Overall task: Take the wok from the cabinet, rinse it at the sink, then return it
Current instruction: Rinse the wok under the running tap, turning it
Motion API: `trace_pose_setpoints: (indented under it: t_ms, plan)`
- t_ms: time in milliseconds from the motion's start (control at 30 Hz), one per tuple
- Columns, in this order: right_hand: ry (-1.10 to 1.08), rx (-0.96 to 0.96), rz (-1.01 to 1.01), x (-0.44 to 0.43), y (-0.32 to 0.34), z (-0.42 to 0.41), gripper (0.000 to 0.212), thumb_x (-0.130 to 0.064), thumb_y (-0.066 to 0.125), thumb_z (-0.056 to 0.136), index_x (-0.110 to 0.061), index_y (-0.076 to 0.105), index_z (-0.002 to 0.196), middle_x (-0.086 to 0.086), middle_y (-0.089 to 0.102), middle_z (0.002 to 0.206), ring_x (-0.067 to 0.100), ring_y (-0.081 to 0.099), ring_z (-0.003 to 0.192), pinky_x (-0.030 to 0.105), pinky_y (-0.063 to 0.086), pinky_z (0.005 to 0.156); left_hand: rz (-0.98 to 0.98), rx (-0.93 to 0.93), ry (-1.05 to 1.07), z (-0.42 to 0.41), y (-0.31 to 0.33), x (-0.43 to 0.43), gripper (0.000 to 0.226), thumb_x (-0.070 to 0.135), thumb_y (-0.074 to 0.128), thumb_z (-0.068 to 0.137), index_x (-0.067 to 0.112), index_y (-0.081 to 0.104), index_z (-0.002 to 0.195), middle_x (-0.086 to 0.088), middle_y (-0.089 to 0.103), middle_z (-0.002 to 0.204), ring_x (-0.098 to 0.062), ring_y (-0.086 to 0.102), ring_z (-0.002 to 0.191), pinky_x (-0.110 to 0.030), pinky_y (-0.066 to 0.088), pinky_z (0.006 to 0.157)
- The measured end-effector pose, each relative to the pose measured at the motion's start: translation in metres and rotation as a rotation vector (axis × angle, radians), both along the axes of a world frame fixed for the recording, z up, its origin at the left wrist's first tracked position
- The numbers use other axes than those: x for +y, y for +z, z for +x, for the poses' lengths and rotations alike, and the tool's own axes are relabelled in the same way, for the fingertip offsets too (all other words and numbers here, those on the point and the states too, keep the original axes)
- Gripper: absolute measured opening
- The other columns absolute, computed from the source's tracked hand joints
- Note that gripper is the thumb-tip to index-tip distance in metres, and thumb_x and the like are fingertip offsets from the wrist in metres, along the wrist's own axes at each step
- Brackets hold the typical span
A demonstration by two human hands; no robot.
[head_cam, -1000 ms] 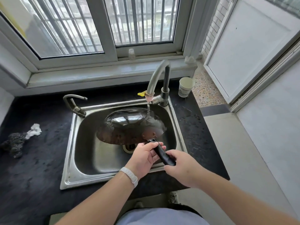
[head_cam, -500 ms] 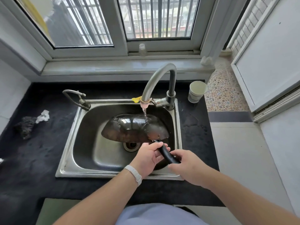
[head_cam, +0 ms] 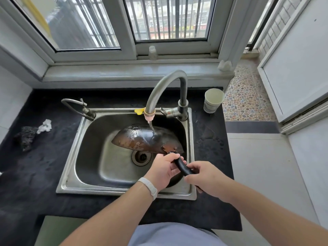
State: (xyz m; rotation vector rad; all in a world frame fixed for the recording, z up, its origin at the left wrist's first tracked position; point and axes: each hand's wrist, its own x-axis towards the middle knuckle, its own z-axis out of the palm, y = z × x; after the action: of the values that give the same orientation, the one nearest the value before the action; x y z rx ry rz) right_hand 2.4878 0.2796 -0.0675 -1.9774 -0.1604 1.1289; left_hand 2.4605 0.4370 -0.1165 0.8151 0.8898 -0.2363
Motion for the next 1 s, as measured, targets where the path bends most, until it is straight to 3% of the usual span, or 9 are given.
trace_pose_setpoints:
  t_ms: [100, 200, 267, 400, 533, 600, 700, 867, 1000]
  plan:
    - [0.002, 0.006, -0.013, 0.004, 0.001, -0.003, 0.017, -0.013, 0.067, 0.089, -0.015, 0.068, 0.106, 0.003, 0.057, 0.071, 0.005, 0.053, 0.045, 0.016, 0.044, 0.046, -0.007, -0.003, -0.011, -0.001, 0.000, 0.002, 0.016, -0.002, 0.059, 0.091, -0.002, 0.051, 0.104, -0.021, 0.063, 0.088, -0.033, 0.068, 0.081, -0.041, 0.062, 0.072]
    - [-0.011, 0.013, -0.030, 0.012, 0.003, -0.008, 0.014, -0.016, 0.067, 0.089, -0.019, 0.068, 0.102, 0.005, 0.059, 0.073, 0.011, 0.055, 0.051, 0.022, 0.047, 0.050, 0.025, 0.010, 0.005, -0.003, -0.002, 0.004, 0.041, 0.004, 0.071, 0.085, 0.000, 0.047, 0.117, -0.018, 0.060, 0.093, -0.029, 0.066, 0.081, -0.036, 0.059, 0.064]
    - [-0.005, 0.015, -0.049, 0.018, 0.004, -0.011, 0.013, -0.017, 0.067, 0.089, -0.018, 0.068, 0.102, 0.006, 0.060, 0.075, 0.013, 0.055, 0.053, 0.025, 0.048, 0.052, 0.060, 0.010, 0.031, -0.004, -0.003, 0.005, 0.045, 0.004, 0.074, 0.082, 0.002, 0.046, 0.118, -0.018, 0.058, 0.096, -0.027, 0.065, 0.079, -0.032, 0.058, 0.061]
    - [-0.015, 0.024, -0.084, 0.034, 0.006, -0.018, 0.017, -0.020, 0.067, 0.088, -0.016, 0.067, 0.104, 0.007, 0.060, 0.078, 0.014, 0.056, 0.057, 0.025, 0.050, 0.055, 0.116, -0.024, 0.076, -0.007, -0.009, 0.009, 0.034, -0.003, 0.067, 0.084, 0.008, 0.042, 0.104, -0.016, 0.054, 0.090, -0.023, 0.060, 0.072, -0.033, 0.056, 0.062]
    - [0.020, -0.052, -0.148, 0.051, 0.010, -0.021, 0.023, -0.032, 0.065, 0.085, -0.016, 0.068, 0.100, 0.004, 0.063, 0.073, 0.019, 0.058, 0.062, 0.034, 0.051, 0.063, 0.140, -0.058, 0.045, -0.008, -0.011, 0.022, 0.030, -0.004, 0.064, 0.084, 0.009, 0.041, 0.098, -0.014, 0.053, 0.083, -0.022, 0.056, 0.068, -0.037, 0.053, 0.064]
    - [0.055, -0.110, -0.182, 0.057, 0.013, -0.019, 0.027, -0.043, 0.062, 0.088, -0.020, 0.070, 0.098, 0.003, 0.071, 0.081, 0.021, 0.067, 0.074, 0.037, 0.056, 0.074, 0.157, -0.069, 0.021, -0.009, -0.010, 0.030, 0.030, -0.003, 0.064, 0.084, 0.008, 0.043, 0.101, -0.015, 0.054, 0.084, -0.023, 0.057, 0.068, -0.038, 0.054, 0.066]
    - [0.049, -0.222, -0.178, 0.062, 0.016, -0.007, 0.022, -0.044, 0.059, 0.093, -0.029, 0.073, 0.103, -0.010, 0.073, 0.089, 0.010, 0.067, 0.086, 0.032, 0.056, 0.082, 0.152, -0.082, 0.026, -0.011, -0.009, 0.038, 0.030, -0.004, 0.064, 0.084, 0.006, 0.043, 0.102, -0.014, 0.055, 0.082, -0.021, 0.059, 0.069, -0.034, 0.053, 0.063]
    - [0.142, -0.516, -0.223, 0.072, 0.001, 0.037, 0.043, -0.035, 0.056, 0.098, -0.019, 0.057, 0.138, 0.000, 0.062, 0.127, 0.015, 0.058, 0.112, 0.027, 0.044, 0.092, 0.145, -0.082, 0.029, -0.015, -0.014, 0.046, 0.032, -0.008, 0.063, 0.083, 0.004, 0.045, 0.107, -0.013, 0.054, 0.075, -0.017, 0.058, 0.056, -0.028, 0.052, 0.053]
    - [0.257, -0.721, -0.192, 0.093, -0.005, 0.077, 0.049, -0.032, 0.056, 0.097, -0.016, 0.051, 0.143, 0.000, 0.051, 0.145, 0.020, 0.046, 0.134, 0.032, 0.037, 0.109, 0.160, -0.091, -0.025, -0.017, -0.013, 0.059, 0.029, -0.006, 0.063, 0.084, 0.004, 0.047, 0.106, -0.010, 0.055, 0.072, -0.015, 0.058, 0.054, -0.029, 0.052, 0.056]
